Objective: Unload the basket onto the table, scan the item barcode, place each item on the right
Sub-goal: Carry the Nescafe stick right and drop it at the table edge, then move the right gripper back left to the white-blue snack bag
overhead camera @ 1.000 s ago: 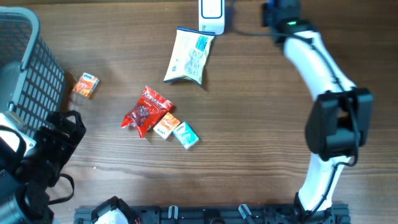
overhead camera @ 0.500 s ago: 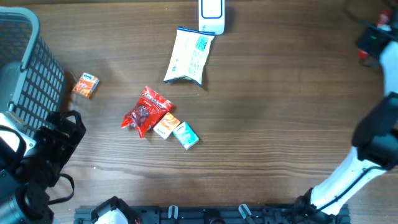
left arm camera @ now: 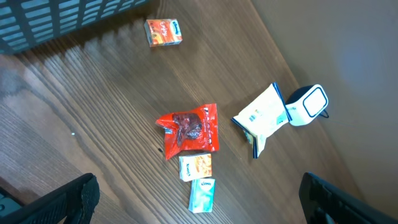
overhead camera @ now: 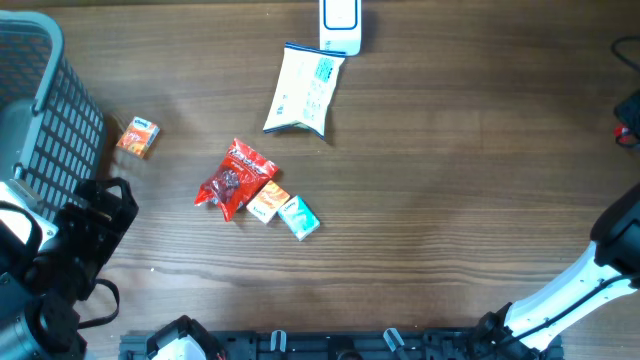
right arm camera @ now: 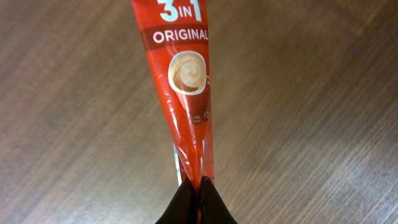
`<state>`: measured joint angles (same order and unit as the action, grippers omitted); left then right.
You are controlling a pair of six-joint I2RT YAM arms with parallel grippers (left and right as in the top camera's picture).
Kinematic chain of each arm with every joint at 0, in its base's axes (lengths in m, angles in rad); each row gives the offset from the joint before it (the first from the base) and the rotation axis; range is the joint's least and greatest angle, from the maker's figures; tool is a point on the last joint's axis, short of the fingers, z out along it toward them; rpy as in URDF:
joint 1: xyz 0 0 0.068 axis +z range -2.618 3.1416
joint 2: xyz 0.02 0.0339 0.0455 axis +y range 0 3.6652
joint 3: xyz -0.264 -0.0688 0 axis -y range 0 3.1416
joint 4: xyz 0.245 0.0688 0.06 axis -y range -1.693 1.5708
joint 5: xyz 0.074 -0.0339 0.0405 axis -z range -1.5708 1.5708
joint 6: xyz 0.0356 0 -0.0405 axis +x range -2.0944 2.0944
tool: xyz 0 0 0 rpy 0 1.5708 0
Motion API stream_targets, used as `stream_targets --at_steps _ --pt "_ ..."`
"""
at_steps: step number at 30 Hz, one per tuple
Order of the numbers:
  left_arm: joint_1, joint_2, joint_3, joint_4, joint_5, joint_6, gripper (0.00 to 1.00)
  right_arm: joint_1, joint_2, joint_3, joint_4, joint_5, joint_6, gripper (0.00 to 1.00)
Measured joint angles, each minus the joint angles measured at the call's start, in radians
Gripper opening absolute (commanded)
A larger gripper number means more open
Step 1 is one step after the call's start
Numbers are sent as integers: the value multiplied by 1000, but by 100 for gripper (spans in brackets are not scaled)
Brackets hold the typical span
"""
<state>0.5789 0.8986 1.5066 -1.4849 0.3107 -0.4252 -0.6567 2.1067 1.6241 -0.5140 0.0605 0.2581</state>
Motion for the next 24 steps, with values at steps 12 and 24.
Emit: stream_targets --at_steps 12,24 --pt "0 0 0 0 0 0 100 -1 90 -16 -17 19 6 33" --pt "0 0 0 0 0 0 100 -1 81 -16 -54 79 -60 64"
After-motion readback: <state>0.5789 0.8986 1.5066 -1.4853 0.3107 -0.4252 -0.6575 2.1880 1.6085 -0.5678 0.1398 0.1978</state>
